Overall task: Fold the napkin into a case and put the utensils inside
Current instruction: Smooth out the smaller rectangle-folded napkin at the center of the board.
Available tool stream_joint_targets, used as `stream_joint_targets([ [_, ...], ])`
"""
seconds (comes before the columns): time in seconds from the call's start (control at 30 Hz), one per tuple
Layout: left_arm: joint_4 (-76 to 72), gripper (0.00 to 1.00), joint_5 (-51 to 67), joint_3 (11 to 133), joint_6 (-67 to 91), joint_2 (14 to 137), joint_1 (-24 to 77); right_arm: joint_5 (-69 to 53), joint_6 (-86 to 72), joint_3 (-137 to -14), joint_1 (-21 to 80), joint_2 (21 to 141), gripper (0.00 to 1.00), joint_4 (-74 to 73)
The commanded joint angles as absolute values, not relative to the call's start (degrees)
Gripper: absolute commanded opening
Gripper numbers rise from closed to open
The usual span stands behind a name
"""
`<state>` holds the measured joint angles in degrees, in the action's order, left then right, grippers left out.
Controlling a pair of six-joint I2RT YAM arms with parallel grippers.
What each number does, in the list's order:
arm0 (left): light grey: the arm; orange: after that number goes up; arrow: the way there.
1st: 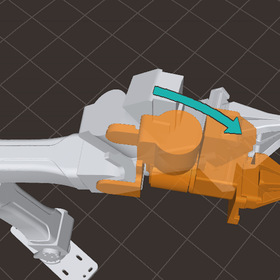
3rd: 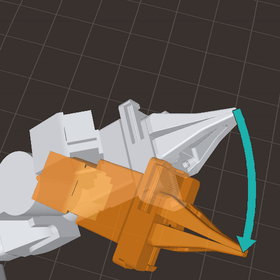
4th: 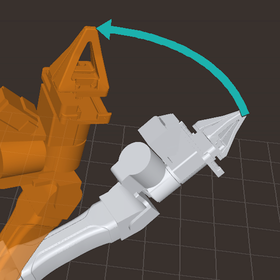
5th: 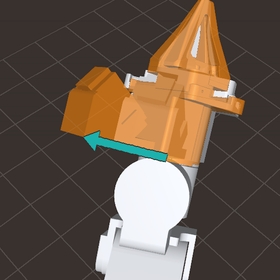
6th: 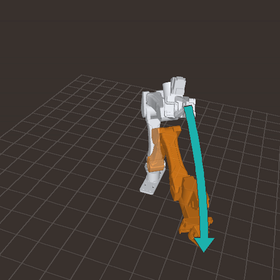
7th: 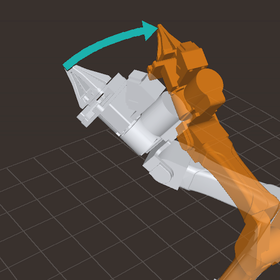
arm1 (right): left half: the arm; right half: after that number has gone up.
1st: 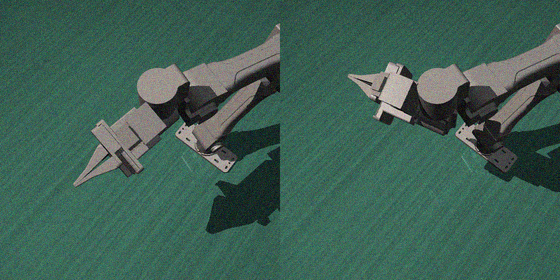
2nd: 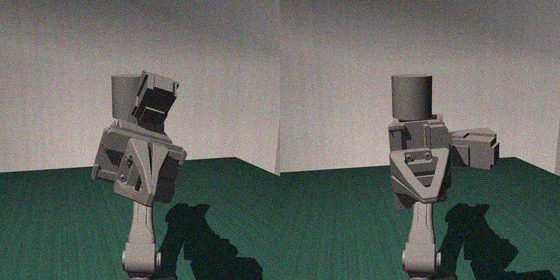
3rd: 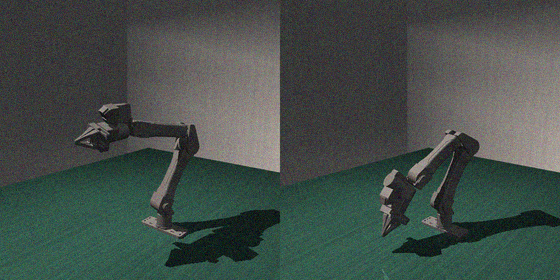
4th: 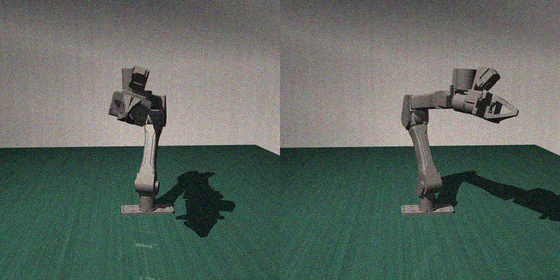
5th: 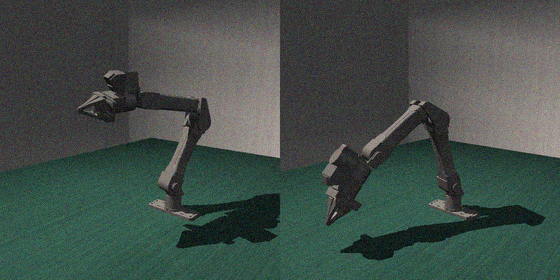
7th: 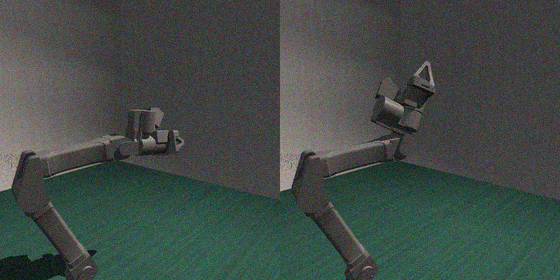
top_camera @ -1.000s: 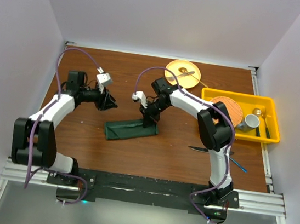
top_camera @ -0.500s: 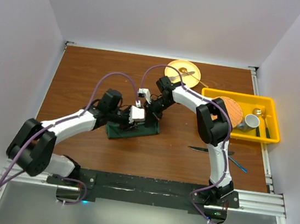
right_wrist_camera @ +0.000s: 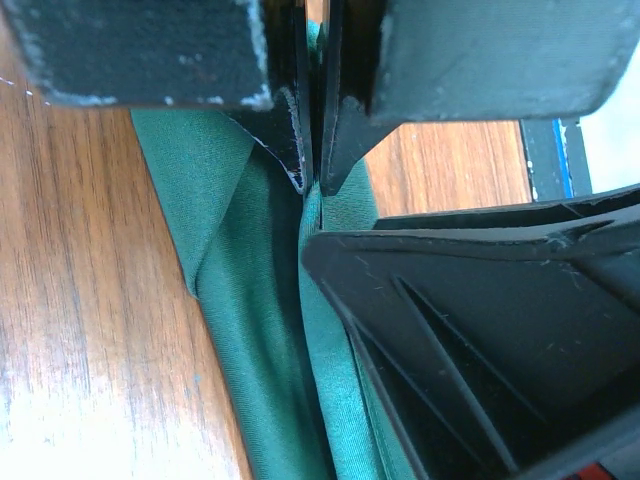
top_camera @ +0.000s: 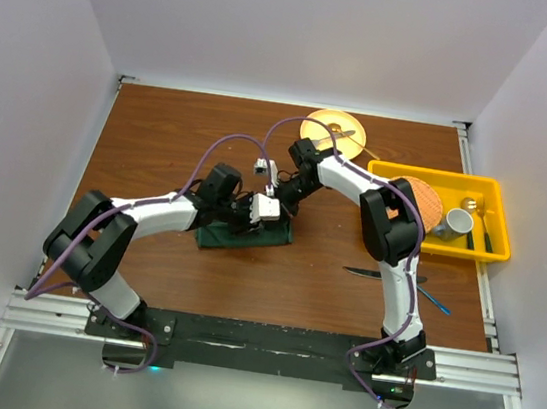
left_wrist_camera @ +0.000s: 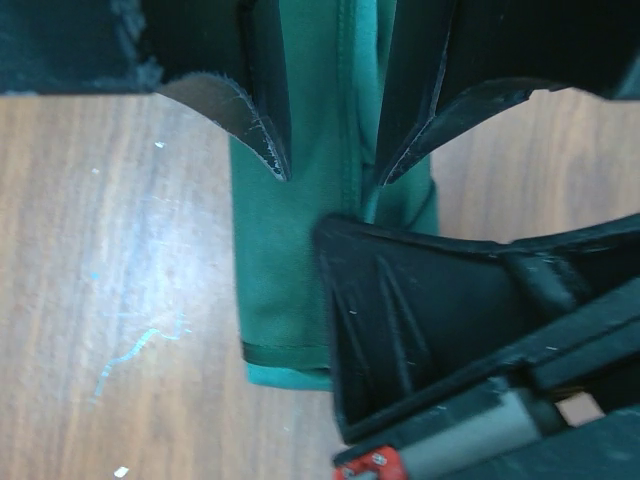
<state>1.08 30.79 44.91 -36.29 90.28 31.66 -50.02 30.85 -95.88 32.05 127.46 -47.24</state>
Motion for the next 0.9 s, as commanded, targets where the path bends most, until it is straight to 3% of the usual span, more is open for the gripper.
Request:
stream_joint_targets([
  [0.0,-3.9,0.44,29.4,46.8,-38.1,89.8,32.1,-52.6,31.0,-97.6,31.7,127.4,0.00,-48.5],
  [0.37,-4.0,0.42,30.0,47.7,-39.9,92.7,32.3,-53.3,30.4,-98.1,31.6,127.7,0.00,-48.3],
  [0.47,-1.4,0.27,30.3,49.8,-40.0,94.6,32.3,-53.6,30.7,-98.1,31.6,127.6,0.00,-48.8],
  [0.5,-0.6,0.17,30.2,50.2,-40.0,94.8,32.3,-53.8,30.7,-98.2,31.6,127.6,0.00,-49.0],
  [0.6,2.6,0.06,30.2,50.5,-40.3,94.6,32.3,-54.1,30.7,-98.3,31.4,127.4,0.00,-49.4],
  [0.8,7.9,0.00,31.5,50.6,-39.9,93.6,32.3,-55.0,30.2,-98.2,30.8,126.7,0.00,-50.5],
  [0.87,10.0,0.00,31.4,50.8,-39.9,93.8,32.3,-55.1,29.5,-98.1,30.4,126.1,0.07,-50.6],
])
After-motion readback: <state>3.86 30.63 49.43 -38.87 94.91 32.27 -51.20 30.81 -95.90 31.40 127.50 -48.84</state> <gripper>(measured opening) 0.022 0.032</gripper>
